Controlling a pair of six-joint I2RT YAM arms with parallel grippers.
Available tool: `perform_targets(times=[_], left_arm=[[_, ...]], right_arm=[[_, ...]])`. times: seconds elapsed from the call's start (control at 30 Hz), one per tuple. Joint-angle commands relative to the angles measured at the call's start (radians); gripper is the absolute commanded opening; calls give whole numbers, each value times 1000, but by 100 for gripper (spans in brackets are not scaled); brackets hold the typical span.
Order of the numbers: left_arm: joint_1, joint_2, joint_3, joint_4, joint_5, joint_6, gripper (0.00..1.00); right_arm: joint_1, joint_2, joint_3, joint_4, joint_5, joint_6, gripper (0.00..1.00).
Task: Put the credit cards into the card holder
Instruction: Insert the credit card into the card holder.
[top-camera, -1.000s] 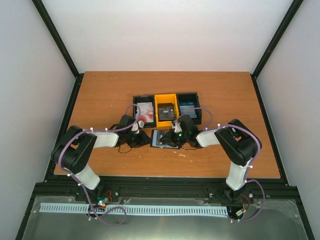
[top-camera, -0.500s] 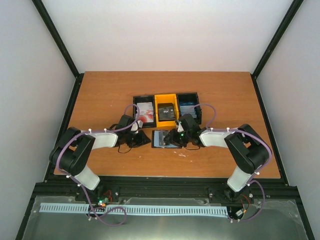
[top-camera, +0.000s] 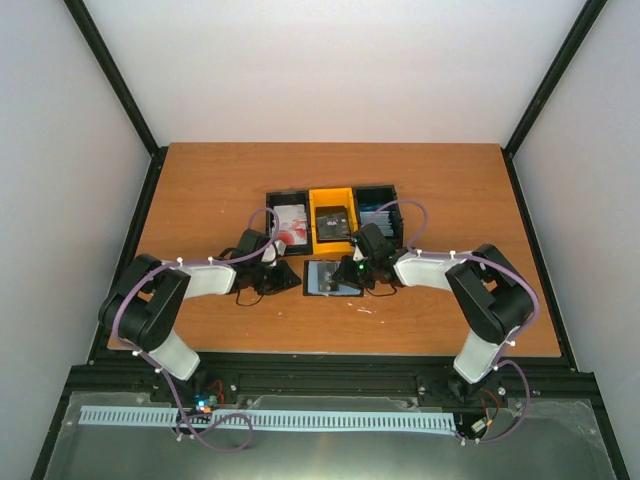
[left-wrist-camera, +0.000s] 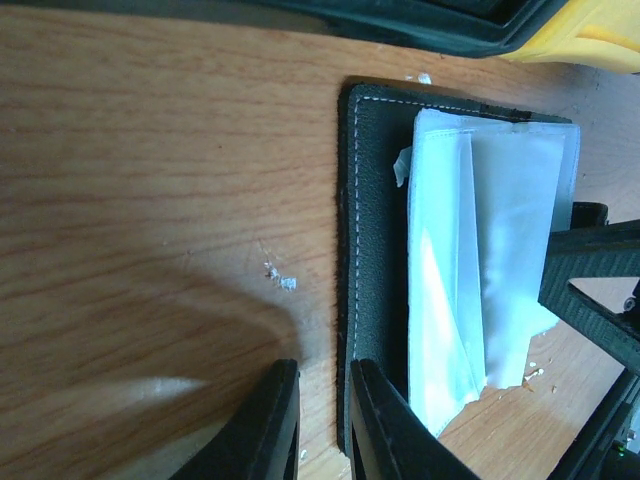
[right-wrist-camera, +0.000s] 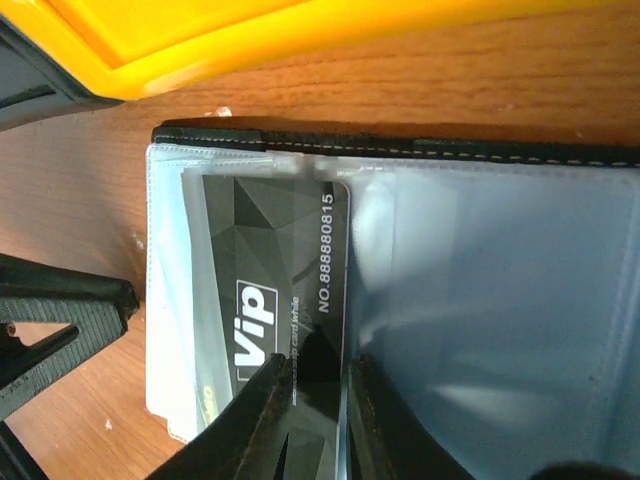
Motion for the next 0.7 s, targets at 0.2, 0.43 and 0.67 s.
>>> perform_targets(times=[0.2, 0.43, 0.67], left_arm=[[-10, 19, 23, 7, 16, 11, 16], [-9, 24, 20, 14, 30, 12, 16], [-10, 25, 17, 17, 33, 12, 16]], right_arm=[[16, 68, 8, 38, -42, -12, 10], [24, 94, 12, 98, -104, 21, 5], [50, 113, 34, 119, -125, 44, 6]])
